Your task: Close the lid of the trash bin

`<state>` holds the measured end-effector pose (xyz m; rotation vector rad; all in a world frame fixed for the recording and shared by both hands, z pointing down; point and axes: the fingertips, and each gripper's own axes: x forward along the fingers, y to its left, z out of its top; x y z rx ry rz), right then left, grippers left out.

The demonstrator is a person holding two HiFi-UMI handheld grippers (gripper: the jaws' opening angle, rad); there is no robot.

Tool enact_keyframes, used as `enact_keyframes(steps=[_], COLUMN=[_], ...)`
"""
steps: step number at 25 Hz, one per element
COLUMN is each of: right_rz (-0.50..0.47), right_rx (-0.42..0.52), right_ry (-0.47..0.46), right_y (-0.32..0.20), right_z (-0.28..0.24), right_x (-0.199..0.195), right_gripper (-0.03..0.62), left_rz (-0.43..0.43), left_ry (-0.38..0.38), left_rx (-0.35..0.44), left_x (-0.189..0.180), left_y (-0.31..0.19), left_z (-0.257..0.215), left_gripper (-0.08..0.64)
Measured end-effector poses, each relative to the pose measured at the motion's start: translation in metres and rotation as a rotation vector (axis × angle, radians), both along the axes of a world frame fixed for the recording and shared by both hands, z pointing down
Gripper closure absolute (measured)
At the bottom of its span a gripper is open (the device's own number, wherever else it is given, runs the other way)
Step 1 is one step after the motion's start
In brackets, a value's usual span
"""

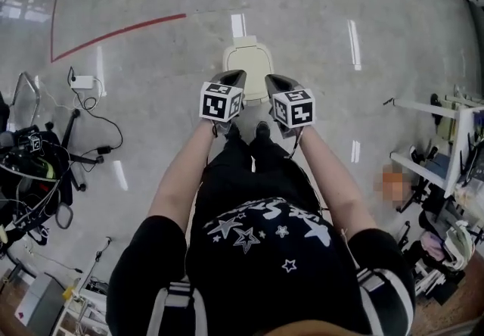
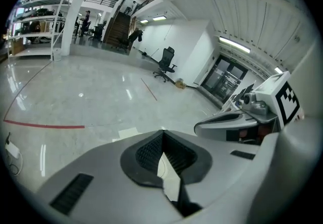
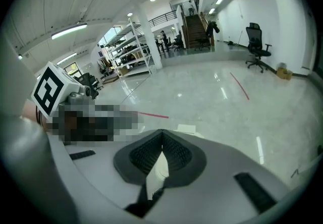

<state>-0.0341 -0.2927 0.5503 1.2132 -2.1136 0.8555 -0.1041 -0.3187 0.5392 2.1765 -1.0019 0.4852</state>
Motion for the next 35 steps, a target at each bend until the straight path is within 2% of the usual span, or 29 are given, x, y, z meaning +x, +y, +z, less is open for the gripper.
enact_keyframes(steps=[8, 17, 21, 25, 31, 35], right_rz=[0.008, -0.054, -0.088, -0.133, -0.109, -0.136], right_rx=[0.104, 0.325, 0.354, 0.39, 0.416, 0.435], right_ry=[-0.043, -0.125, -0.14, -0.199, -0.281, -0.297], right_y=[-0.005, 0.01, 0.038, 0.073, 0.125, 0.163], right_z=[-0.072, -0.166, -0.171, -0.182, -0.193, -0.199], right_x=[-0.004, 0.007, 0.028, 0.044, 0.083, 0.103], right_gripper=[0.586, 0.588, 0.587, 0.586, 0.588, 0.588], left_rz=[-0.019, -0.101, -0.146, -0.139, -0.16, -0.184], left_ry=[0.023, 0.053, 0.042, -0.014, 0.009, 0.016], left_rx=[0.146, 0.294, 0.339, 0.401, 0.445, 0.461], left_x=[-0.012, -0.009, 0.007, 0.034, 0.08, 0.1], left_y=[-0.002, 0.03, 0.056, 0.091, 0.159, 0.207], left_z=[-0.084, -0.162, -0.183, -0.197, -0.216, -0.222], left_gripper=[0.549, 0.549, 0.549, 0.549, 0.549, 0.549])
